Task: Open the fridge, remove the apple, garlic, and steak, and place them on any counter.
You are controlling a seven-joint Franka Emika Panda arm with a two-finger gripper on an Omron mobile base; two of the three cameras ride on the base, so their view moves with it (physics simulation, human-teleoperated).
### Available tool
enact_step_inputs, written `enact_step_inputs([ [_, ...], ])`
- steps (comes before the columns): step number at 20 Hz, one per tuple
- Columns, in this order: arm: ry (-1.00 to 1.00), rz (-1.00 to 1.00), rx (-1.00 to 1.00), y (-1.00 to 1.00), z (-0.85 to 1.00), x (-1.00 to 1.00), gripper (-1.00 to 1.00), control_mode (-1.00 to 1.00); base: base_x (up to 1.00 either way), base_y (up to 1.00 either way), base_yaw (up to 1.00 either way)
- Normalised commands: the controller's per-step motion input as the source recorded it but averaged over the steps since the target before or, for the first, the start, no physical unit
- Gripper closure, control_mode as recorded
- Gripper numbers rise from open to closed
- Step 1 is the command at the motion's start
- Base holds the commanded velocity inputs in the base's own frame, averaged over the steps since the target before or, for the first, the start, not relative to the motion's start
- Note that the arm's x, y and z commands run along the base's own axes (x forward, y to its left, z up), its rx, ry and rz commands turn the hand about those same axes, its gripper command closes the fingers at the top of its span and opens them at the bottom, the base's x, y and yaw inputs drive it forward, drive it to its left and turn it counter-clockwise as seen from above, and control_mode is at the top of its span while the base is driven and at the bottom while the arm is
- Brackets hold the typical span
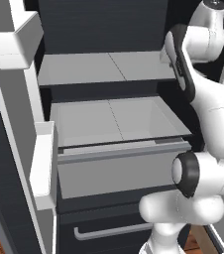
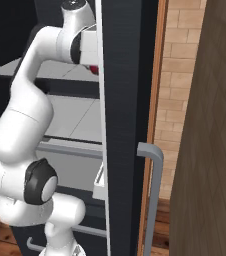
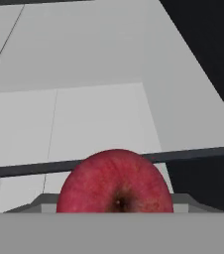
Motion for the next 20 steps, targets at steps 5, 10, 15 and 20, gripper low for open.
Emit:
enact_step_inputs([
  [5,-0.04,0.04,0.00,0.24,0.04,-1.00,1.00,-1.00,0.00,0.00,0.00],
  [10,-0.17,0.03,0.00,0.34,0.00,-1.00,1.00,-1.00,0.00,0.00,0.00],
  [15,-0.15,0.01,0.00,0.06,0.00,-1.00,1.00,-1.00,0.00,0.00,0.00],
  [20,-0.19,0.00,0.00,0.00,0.00,-1.00,1.00,-1.00,0.00,0.00,0.00],
])
